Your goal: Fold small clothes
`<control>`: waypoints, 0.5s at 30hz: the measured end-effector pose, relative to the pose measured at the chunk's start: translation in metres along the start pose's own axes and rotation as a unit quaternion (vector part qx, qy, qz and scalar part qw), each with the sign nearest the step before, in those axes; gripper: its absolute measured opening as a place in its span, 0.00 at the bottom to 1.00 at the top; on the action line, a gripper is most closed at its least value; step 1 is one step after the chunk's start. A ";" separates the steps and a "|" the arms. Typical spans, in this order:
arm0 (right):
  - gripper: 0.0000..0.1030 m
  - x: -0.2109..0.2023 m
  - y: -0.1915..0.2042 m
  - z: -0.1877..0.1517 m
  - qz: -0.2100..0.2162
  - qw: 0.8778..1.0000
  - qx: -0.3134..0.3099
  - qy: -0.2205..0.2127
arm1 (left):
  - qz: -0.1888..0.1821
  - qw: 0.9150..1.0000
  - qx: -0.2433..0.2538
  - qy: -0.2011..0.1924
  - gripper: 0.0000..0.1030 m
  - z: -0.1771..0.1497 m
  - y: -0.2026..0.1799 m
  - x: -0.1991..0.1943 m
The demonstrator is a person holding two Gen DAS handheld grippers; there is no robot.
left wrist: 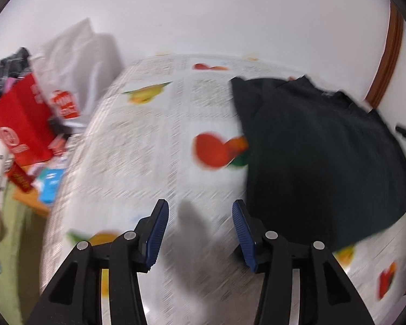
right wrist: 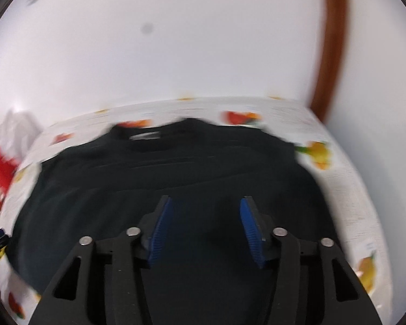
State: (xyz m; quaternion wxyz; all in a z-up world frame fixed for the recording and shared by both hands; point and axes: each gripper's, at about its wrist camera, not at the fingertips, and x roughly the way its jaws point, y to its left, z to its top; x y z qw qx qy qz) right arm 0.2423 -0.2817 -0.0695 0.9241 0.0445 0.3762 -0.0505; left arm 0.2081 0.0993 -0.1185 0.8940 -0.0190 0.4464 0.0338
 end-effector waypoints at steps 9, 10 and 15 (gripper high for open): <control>0.57 0.003 0.170 -0.059 0.098 0.991 -0.085 0.021 | 0.043 0.999 -0.018 -0.003 0.53 -0.051 0.044 -0.017; 0.57 -0.001 0.184 -0.068 0.099 0.990 -0.096 0.023 | 0.050 0.999 -0.016 -0.005 0.53 -0.052 0.046 -0.018; 0.57 -0.026 0.225 -0.105 0.069 0.984 -0.163 0.009 | 0.063 0.998 -0.022 -0.019 0.61 -0.054 0.063 -0.015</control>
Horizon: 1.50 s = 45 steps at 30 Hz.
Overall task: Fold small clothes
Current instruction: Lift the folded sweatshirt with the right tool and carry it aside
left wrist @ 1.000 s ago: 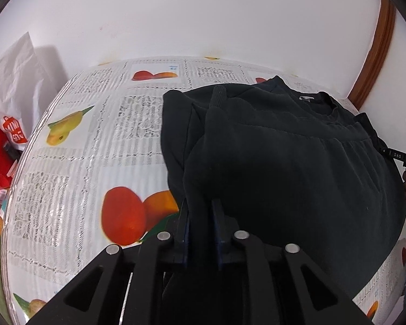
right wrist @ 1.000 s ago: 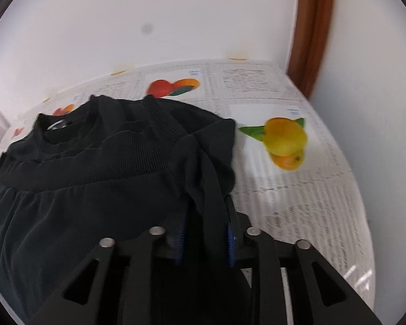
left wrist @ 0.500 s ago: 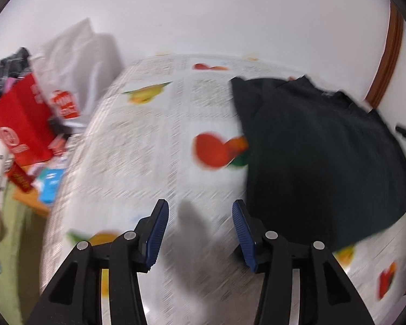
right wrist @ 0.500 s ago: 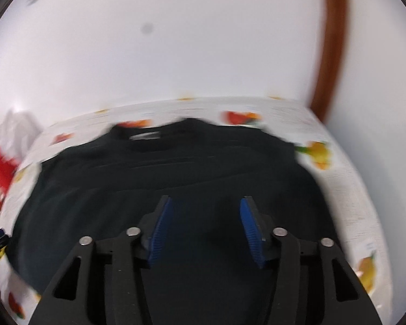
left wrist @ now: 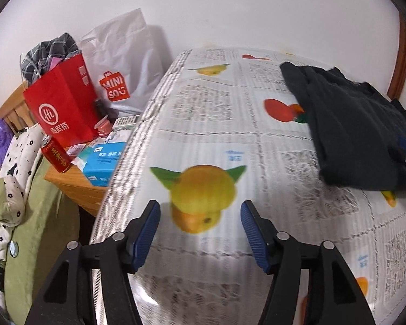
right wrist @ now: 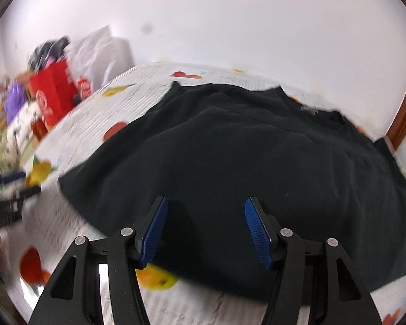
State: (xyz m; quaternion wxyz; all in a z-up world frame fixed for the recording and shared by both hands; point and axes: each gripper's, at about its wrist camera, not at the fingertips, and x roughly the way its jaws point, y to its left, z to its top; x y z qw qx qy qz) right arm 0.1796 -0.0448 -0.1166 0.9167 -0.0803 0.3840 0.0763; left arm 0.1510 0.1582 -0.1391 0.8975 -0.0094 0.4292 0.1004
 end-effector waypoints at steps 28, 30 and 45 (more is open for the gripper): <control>0.29 0.036 0.114 0.001 -0.065 0.977 -0.203 -0.022 | -0.023 0.999 -0.019 0.012 0.80 -0.001 0.007 0.008; 0.22 0.038 0.117 0.003 -0.070 0.976 -0.205 -0.022 | -0.024 0.999 -0.019 0.012 0.80 -0.002 0.007 0.008; 0.13 -0.079 -0.139 0.051 0.072 0.972 0.167 -0.147 | -0.021 0.999 -0.020 0.014 0.83 -0.002 0.007 0.010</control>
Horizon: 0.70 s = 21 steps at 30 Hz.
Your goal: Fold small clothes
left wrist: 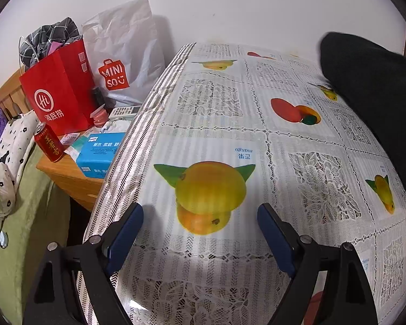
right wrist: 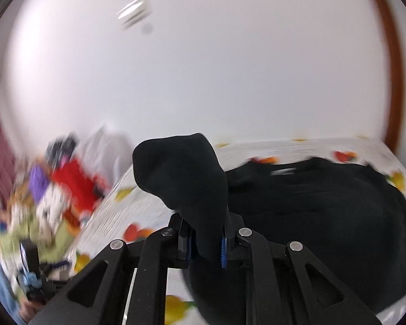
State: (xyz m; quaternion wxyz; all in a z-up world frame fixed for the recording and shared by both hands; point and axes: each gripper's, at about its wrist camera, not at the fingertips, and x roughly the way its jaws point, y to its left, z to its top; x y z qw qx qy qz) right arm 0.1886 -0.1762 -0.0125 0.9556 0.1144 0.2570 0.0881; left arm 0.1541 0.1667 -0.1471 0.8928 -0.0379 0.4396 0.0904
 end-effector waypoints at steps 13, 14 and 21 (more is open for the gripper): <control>0.18 -0.040 -0.181 -0.090 -0.080 0.984 0.143 0.068 | -0.027 0.999 0.033 0.004 0.82 -0.002 -0.034 -0.011; 0.20 -0.043 -0.184 -0.092 -0.079 0.985 0.143 0.065 | -0.039 0.998 0.040 0.006 0.82 -0.003 -0.045 -0.014; 0.42 -0.054 -0.188 -0.080 -0.092 0.989 0.109 0.040 | -0.121 0.986 0.116 -0.016 0.82 0.000 -0.147 -0.045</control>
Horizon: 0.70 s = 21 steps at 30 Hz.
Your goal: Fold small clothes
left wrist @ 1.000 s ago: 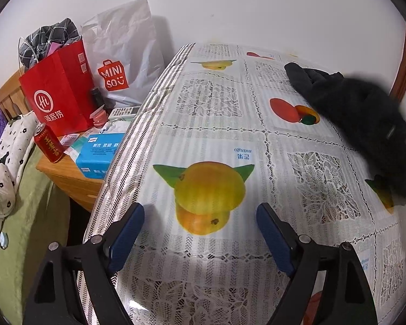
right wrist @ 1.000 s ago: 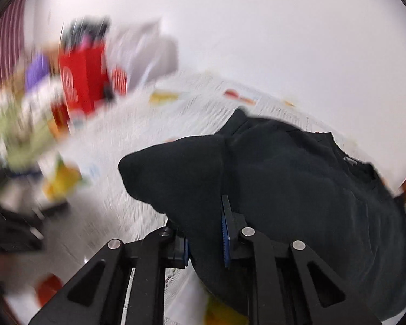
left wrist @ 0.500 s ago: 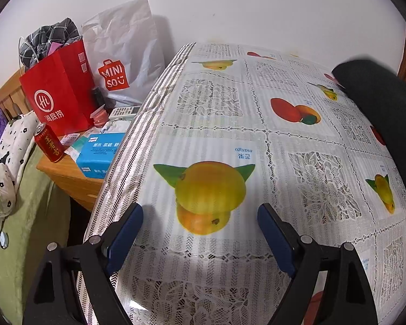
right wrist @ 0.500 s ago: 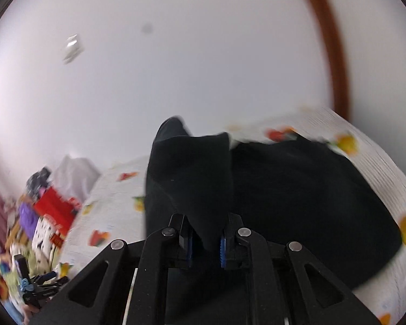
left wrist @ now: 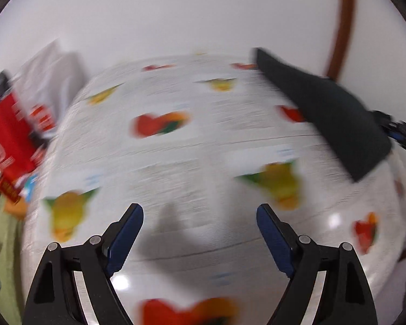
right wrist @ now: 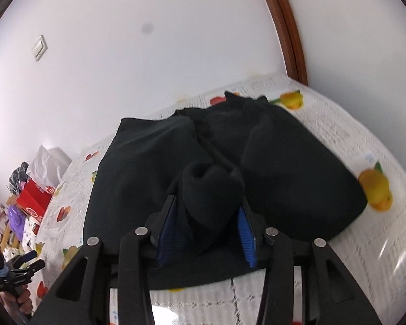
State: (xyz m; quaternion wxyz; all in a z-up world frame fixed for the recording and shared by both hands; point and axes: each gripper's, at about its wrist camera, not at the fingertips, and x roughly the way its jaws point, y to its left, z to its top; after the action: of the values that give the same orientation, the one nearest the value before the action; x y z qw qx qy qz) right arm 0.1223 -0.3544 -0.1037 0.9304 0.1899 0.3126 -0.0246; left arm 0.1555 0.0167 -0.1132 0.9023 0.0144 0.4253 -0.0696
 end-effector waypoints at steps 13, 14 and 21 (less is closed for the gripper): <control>0.21 0.034 -0.007 -0.002 -0.011 0.999 -0.037 0.032 | -0.121 0.990 0.078 0.010 0.77 0.019 -0.141 0.026; 0.21 0.036 -0.009 -0.003 -0.007 0.999 -0.036 0.031 | -0.121 0.989 0.083 0.012 0.74 0.020 -0.148 0.030; 0.22 0.041 -0.006 -0.006 -0.014 0.999 -0.042 0.029 | -0.124 0.989 0.075 0.029 0.40 0.028 -0.172 0.058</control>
State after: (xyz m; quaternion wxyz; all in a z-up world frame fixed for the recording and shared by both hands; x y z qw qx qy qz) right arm 0.1512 -0.3543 -0.1346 0.9277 0.1465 0.3428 -0.0189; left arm 0.1900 -0.1625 -0.1345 0.8705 0.0312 0.4431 -0.2119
